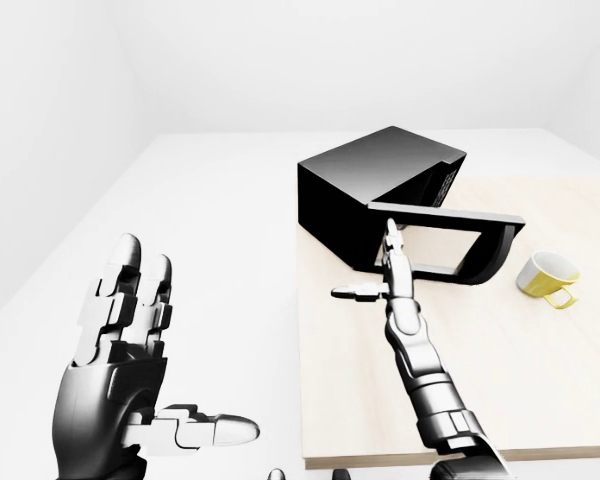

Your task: Close the microwave.

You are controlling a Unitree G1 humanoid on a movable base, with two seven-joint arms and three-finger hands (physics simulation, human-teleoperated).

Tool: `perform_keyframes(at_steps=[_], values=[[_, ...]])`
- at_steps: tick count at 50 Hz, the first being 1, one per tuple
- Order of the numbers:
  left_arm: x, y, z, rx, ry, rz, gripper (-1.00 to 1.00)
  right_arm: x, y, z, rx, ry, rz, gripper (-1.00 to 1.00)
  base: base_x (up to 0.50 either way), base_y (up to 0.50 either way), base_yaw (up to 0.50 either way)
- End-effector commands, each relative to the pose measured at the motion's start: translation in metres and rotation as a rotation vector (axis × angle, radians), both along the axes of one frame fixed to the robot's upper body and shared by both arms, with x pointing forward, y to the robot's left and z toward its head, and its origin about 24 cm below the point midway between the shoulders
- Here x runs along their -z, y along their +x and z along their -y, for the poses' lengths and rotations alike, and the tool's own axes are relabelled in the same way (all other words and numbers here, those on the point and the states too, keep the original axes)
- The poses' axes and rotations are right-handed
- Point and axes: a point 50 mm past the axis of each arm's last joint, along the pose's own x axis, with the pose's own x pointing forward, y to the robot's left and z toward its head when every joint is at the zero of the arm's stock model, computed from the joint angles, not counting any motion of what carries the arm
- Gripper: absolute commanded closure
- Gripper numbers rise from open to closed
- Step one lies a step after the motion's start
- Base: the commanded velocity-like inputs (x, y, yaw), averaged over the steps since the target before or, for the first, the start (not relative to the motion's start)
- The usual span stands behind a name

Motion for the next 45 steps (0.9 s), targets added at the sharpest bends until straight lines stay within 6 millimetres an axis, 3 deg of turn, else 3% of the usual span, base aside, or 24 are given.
perform_keyframes(at_steps=[1,31,45], values=[[0.0,0.0,0.0,0.001,0.0,-0.003,-1.0,0.009,0.021,0.002,0.019,-0.011,-0.088,-1.0,0.0,0.0,0.0],[-0.002,0.001,-0.001,-0.009,0.002,0.014,-1.0,-0.009,0.06,-0.001,0.029,-0.071,-0.16,-1.0,0.0,0.0,0.0],[-0.002,0.001,-0.002,-0.01,0.001,0.017,-1.0,-0.01,0.061,-0.002,0.03,-0.081,-0.153,-1.0,0.01,0.0,0.0]])
